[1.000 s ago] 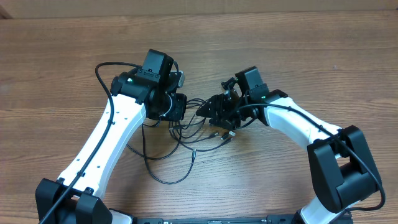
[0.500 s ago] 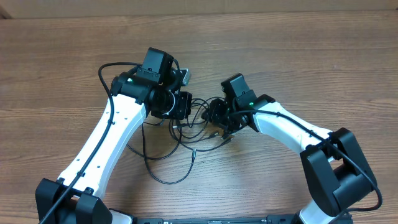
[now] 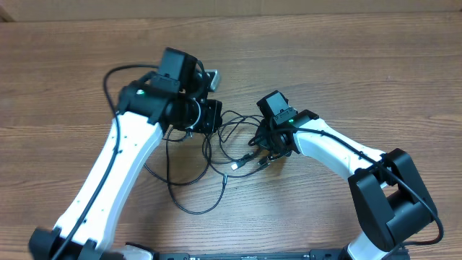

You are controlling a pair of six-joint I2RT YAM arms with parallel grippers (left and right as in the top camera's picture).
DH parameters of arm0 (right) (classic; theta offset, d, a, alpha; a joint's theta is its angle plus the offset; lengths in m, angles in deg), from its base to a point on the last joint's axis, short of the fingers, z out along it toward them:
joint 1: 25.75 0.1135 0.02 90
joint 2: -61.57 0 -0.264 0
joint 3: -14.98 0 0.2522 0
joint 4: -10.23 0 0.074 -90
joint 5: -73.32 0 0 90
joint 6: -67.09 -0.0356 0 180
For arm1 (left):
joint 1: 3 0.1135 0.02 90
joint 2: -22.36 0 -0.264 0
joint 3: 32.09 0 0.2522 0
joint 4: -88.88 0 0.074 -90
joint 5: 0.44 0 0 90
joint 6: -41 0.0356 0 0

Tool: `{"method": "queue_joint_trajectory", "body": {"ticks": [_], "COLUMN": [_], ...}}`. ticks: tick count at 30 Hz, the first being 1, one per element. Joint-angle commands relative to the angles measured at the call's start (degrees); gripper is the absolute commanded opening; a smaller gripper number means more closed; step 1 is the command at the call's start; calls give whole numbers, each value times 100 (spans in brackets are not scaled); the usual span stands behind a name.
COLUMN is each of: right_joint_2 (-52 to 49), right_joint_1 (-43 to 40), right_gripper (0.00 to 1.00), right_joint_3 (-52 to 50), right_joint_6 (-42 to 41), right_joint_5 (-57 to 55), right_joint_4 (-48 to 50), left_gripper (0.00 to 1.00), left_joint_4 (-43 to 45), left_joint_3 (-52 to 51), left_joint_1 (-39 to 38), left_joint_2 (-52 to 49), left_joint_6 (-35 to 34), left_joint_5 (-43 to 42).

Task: Untangle cables
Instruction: 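Pull the held cable strand left with the left gripper, stretching it out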

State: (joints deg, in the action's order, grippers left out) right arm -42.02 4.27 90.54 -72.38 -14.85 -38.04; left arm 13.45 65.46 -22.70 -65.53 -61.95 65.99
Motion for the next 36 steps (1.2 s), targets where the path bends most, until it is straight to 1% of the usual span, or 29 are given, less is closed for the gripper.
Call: {"method": "queue_joint_trajectory", "body": {"ticks": [1, 7, 17, 19, 26, 36], "right_joint_2": [-26, -26, -26, -26, -26, -26], "right_joint_1": [-9, -9, -9, -9, -13, -13], "right_gripper": [7, 7, 8, 8, 9, 11], "right_joint_3": [13, 13, 13, 13, 13, 13], "right_joint_6": [-26, -28, -28, -26, -26, -26], "right_joint_5": [-179, -177, -179, -179, -179, -181], "right_joint_4": [26, 33, 35, 33, 31, 33], "left_gripper": [4, 4, 4, 4, 4, 4], "left_joint_4": [-72, 155, 789, 905, 1027, 1451], "left_joint_3": [531, 649, 649, 649, 649, 649], "left_joint_1": [61, 63, 61, 61, 61, 61], "left_joint_2": [678, 1587, 2977, 3296, 4085, 4920], "left_joint_6": [111, 52, 48, 0, -750, -855], "left_joint_5": [-24, 20, 22, 216, 1867, 2527]}}
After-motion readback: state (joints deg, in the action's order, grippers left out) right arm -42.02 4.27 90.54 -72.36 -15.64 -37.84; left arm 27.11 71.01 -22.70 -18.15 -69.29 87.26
